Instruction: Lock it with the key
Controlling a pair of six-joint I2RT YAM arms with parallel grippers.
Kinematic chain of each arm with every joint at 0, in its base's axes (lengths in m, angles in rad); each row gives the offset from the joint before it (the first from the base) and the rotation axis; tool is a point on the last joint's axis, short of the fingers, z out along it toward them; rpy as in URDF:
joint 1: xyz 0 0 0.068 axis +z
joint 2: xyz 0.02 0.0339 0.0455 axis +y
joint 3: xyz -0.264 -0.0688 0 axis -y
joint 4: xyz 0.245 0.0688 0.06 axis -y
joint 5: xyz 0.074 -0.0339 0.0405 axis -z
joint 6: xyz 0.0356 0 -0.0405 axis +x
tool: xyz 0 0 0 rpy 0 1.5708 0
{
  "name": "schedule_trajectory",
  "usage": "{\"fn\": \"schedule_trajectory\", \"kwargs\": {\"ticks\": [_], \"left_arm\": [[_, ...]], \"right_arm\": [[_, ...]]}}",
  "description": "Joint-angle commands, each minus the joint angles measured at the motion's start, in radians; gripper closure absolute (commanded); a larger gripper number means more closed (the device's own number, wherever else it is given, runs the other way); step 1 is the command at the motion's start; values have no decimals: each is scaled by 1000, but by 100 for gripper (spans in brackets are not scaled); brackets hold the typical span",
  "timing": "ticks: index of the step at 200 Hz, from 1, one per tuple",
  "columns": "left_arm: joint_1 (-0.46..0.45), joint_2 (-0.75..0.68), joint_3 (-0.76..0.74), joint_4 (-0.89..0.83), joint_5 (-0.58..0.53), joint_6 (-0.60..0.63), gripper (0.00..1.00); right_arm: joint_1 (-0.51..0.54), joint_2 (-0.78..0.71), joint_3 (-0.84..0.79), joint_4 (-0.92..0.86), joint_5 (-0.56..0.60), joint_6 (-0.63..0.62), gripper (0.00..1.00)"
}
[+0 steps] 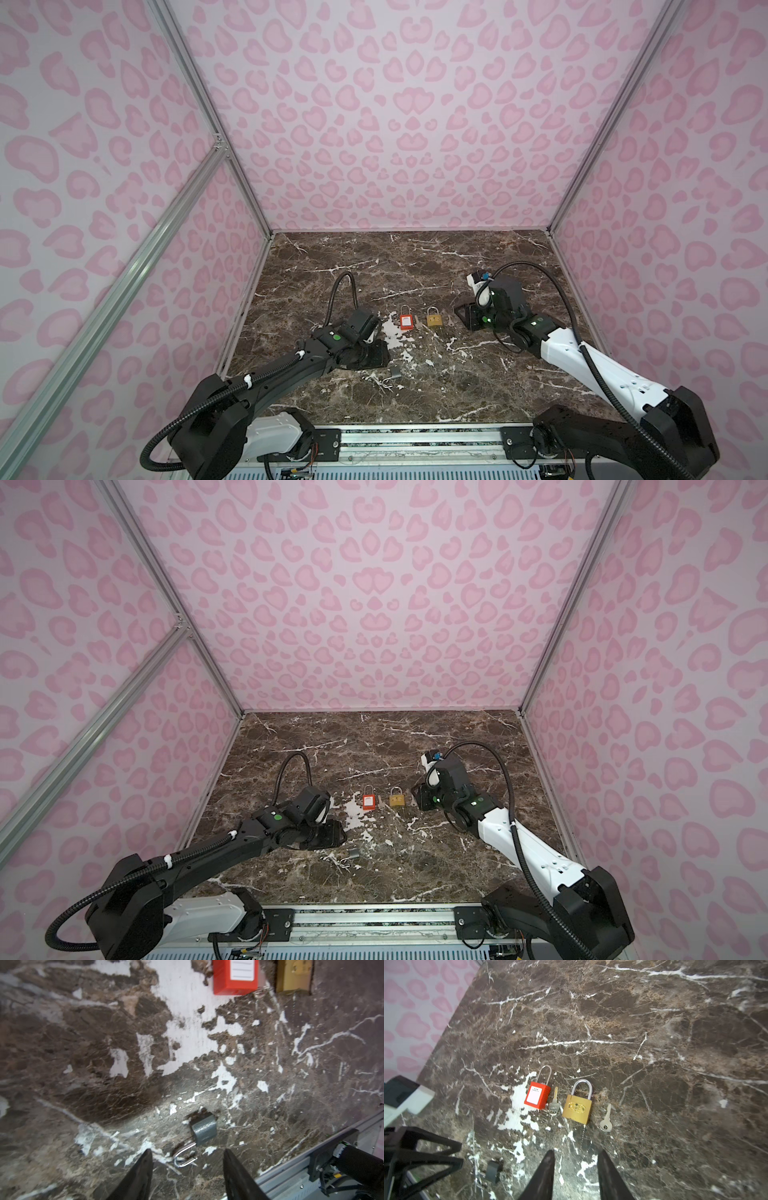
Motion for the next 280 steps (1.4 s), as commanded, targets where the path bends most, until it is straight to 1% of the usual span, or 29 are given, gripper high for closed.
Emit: {"fn": "schedule_trajectory", "kwargs": {"ticks": [1,13,23,35,46,59,70,79,87,96,104,111,123,143,156,186,200,220,240,280], "left_arm": [[-5,-11,0,-83,-65,-62,44],[-1,-48,0,-83,-71,-80,42],[29,-79,-5,-84,-64,-80,39],[106,-105,-7,-90,-21,-54,38],[187,-127,-6,-89,34,-25,39],[262,-160,-7,-64,100,-5,38],[317,-190,-25,1,176,-4,37],[345,-213,-47,62,233,-19,37],[366,-224,-63,95,265,-35,36],[383,-224,-73,113,292,-44,36],[394,-218,-75,114,308,-44,36],[403,-213,-79,117,322,-42,36],[422,-212,-88,133,349,-44,36],[460,-251,-114,171,369,-65,36],[488,-276,-123,172,370,-69,35],[527,-304,-151,163,383,-70,34],[542,-308,-173,174,403,-71,34],[599,-306,-199,166,450,-51,34],[650,-319,-212,157,480,-37,33],[676,-348,-207,150,520,-1,33]], "right_arm": [[61,-6,10,-114,77,-214,63],[84,-6,-3,-107,71,-276,62],[111,-16,-31,-60,70,-311,62],[153,-43,-84,33,78,-356,61],[210,-74,-139,118,62,-453,60],[276,-101,-206,227,93,-547,57],[290,-105,-243,303,65,-561,54],[291,-89,-266,384,47,-532,54],[291,-60,-267,415,-4,-533,54],[293,-17,-245,409,-45,-536,55],[295,42,-206,372,-88,-568,56],[304,93,-172,343,-100,-575,57],[339,172,-132,323,-78,-605,57],[416,270,-82,302,-8,-677,54],[434,320,-48,278,-16,-696,52],[467,393,34,189,-37,-726,48],[477,422,56,176,-51,-736,48],[480,450,57,199,-103,-742,48],[485,477,87,148,-103,-762,47],[489,527,119,101,-119,-789,45]]}}
